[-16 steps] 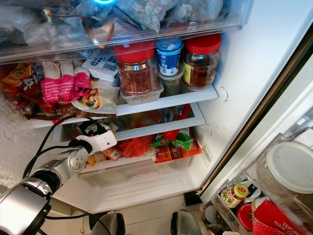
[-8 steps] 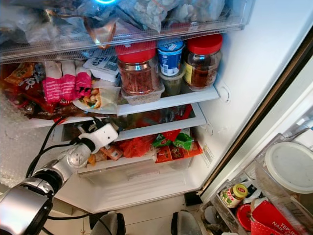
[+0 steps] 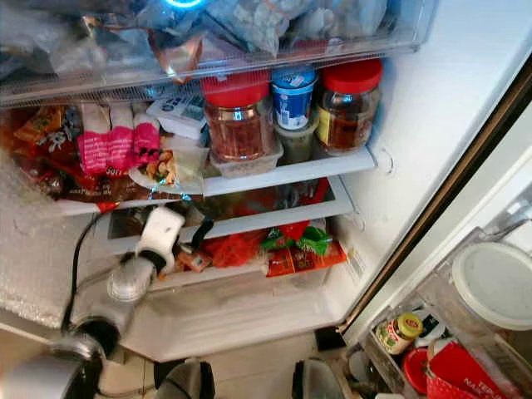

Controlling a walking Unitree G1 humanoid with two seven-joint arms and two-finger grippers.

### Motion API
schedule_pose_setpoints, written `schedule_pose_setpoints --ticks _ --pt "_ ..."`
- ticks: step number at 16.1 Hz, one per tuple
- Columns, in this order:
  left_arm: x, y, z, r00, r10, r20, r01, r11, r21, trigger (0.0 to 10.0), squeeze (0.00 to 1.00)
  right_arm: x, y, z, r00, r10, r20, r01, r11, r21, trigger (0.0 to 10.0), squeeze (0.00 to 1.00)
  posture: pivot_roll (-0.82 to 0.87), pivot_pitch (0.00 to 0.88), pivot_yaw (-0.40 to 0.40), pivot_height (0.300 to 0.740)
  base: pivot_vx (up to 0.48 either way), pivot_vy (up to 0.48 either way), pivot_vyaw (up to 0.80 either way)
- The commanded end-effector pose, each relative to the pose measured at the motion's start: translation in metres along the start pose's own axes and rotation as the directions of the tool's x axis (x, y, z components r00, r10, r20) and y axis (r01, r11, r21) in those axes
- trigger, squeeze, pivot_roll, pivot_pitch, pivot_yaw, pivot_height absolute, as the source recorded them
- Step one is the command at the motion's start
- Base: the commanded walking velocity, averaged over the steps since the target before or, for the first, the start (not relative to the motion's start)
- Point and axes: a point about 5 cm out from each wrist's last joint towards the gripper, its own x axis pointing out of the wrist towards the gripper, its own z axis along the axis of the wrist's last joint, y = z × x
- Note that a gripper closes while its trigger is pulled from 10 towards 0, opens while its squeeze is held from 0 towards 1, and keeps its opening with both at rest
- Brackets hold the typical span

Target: Restocking fridge

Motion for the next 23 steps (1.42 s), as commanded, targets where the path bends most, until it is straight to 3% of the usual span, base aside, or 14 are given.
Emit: schedule_pose_setpoints --ticks 1,4,7,17,23 --pt "-0.014 0.001 -0.017 0.998 0.036 -0.051 -0.039 0.996 -0.078 10.0 0.0 -0.001 -0.002 -0.004 1.0 -0.012 -0.008 0.012 1.0 0.026 10.0 0.0 -0.08 0.124 0.031 0.641 0.0 0.0 0.0" --pt "-0.034 0.002 -0.031 0.993 0.102 -0.066 -0.108 0.989 -0.103 10.0 0.0 -0.001 -0.002 -0.003 1.0 -0.011 -0.008 0.011 1.0 0.022 10.0 0.0 -0.07 0.123 0.033 0.641 0.0 0.0 0.0" --pt "-0.045 0.004 -0.034 0.988 0.141 -0.069 -0.149 0.982 -0.114 10.0 0.0 -0.001 -0.002 -0.003 1.0 -0.014 -0.007 0.014 1.0 0.025 10.0 0.0 -0.07 0.119 0.035 0.641 0.0 0.0 0.0" --pt "-0.057 0.009 -0.046 0.969 0.192 -0.154 -0.212 0.969 -0.127 10.0 0.0 -0.001 -0.001 -0.003 1.0 -0.012 -0.004 0.013 0.999 0.03 10.0 0.0 -0.07 0.107 0.034 0.641 -0.265 0.0 0.0" --pt "-0.056 0.008 -0.048 0.967 0.188 -0.173 -0.21 0.97 -0.12 10.0 0.0 -0.001 -0.002 -0.003 1.0 -0.031 0.004 0.031 0.999 0.042 10.0 0.0 -0.07 0.089 0.039 0.641 -0.309 0.0 0.0"
